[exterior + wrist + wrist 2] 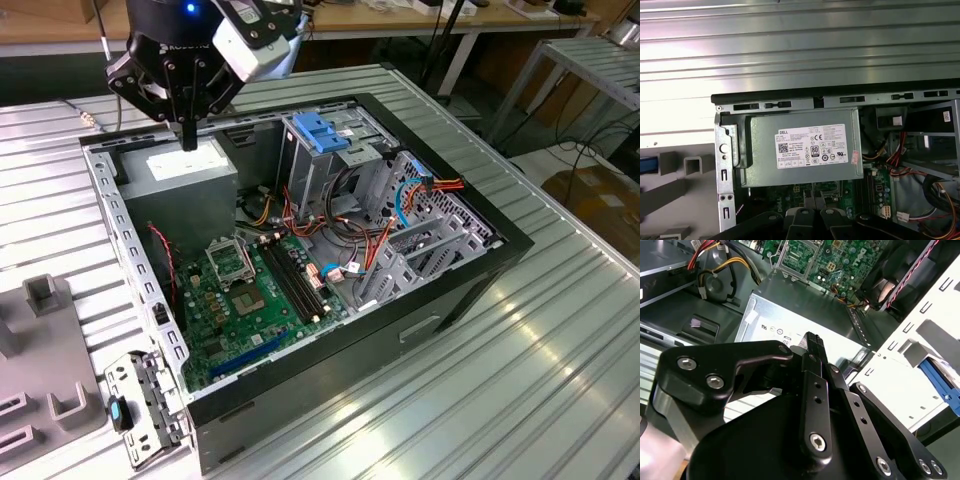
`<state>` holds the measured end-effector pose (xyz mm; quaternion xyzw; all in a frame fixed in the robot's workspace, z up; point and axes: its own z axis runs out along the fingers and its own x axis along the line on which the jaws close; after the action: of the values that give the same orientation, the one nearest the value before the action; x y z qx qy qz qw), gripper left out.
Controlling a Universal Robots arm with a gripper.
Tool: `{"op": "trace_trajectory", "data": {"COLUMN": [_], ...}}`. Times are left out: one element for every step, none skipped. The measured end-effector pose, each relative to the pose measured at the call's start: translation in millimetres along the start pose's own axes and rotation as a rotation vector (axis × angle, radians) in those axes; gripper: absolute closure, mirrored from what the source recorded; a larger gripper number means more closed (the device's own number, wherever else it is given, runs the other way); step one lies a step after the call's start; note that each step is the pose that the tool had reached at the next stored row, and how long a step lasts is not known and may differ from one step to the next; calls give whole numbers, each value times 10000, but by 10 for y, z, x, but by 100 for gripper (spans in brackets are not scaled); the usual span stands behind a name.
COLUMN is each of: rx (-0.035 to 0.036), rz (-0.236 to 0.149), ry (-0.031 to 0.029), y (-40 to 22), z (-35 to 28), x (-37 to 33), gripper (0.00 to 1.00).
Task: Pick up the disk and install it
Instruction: 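Reach for the disk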
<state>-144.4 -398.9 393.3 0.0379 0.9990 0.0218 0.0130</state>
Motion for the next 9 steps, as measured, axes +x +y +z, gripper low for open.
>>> {"op": "trace_trajectory", "data": {"rx": [0, 0, 0, 0, 0, 0, 0, 0, 0], "rz": [0, 0, 0, 1, 0, 0, 0, 0, 0], "ry": [0, 0, 0, 0, 0, 0, 0, 0, 0], "y": [0, -1, -1, -1, -2, -2, -2, -2, -3], "z": [0, 0, 0, 0, 0, 0, -1, 0, -1], "x": [5, 10, 12, 16, 22, 25, 28, 31, 34], "gripper": [89, 89, 89, 89, 89, 89, 89, 89, 89]}}
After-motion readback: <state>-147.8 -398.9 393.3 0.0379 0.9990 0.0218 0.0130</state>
